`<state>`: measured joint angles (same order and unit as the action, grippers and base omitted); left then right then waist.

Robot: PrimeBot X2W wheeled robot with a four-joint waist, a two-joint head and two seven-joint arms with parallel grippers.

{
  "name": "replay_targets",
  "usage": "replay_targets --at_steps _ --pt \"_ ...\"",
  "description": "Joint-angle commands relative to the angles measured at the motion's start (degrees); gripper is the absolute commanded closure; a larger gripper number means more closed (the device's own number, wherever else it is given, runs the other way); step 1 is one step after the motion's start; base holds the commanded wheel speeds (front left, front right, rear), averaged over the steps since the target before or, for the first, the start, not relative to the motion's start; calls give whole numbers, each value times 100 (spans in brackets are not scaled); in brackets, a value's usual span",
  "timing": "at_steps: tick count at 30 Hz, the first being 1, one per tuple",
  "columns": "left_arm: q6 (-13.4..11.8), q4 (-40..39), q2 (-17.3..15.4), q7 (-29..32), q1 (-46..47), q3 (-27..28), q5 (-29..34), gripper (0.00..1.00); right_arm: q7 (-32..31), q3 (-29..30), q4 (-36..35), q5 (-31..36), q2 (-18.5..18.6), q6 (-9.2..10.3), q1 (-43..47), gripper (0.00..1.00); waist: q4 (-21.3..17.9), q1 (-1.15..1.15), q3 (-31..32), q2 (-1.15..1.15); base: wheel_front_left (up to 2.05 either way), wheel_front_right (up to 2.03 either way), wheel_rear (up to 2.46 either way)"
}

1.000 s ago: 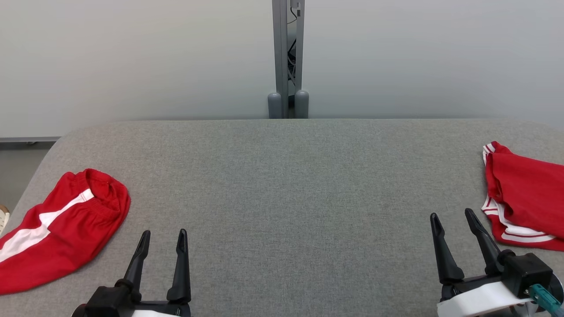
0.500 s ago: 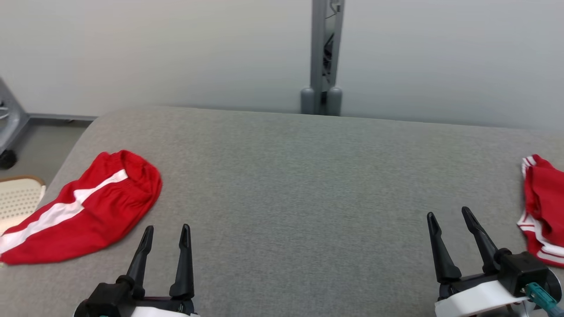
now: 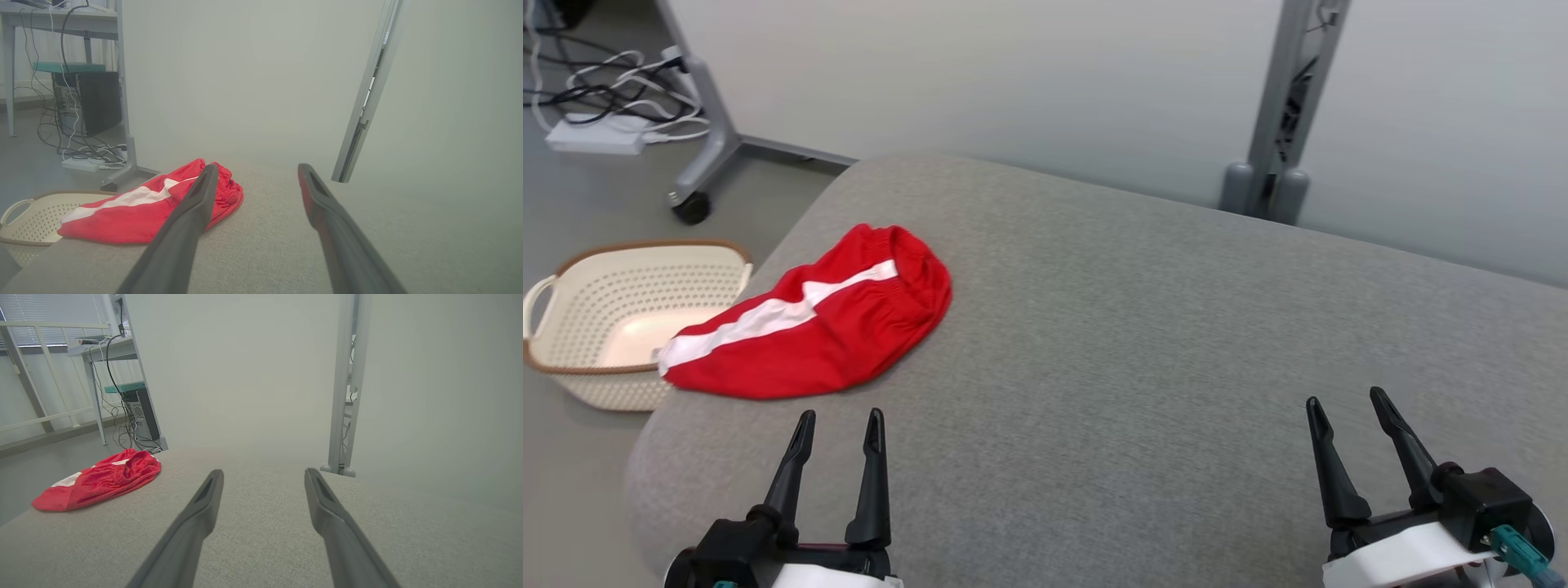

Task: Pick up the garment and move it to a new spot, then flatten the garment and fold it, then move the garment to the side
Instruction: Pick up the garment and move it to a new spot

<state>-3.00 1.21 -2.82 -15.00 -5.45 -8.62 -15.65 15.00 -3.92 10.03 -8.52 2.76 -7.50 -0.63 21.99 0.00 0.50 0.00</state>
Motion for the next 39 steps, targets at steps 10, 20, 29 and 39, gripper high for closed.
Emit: replay_targets --at_steps 10,20,29,39 --pt "-11 -7 -19 -22 1 71 45 0 28 -86 63 -76 31 2 -73 0 610 0 -4 0 0 0 0" --pt "-85 -120 -18 -22 -53 113 -45 0 28 -162 107 -2 32 2 -153 0 706 0 -112 0 0 0 0" --pt "-69 -115 -17 -22 204 138 -398 0 29 -145 95 118 31 2 -196 0 686 0 -290 0 0 0 0" --pt "-209 6 -18 -21 1092 173 -961 0 29 -21 57 634 32 2 -468 0 417 0 -1036 0 0 0 0"
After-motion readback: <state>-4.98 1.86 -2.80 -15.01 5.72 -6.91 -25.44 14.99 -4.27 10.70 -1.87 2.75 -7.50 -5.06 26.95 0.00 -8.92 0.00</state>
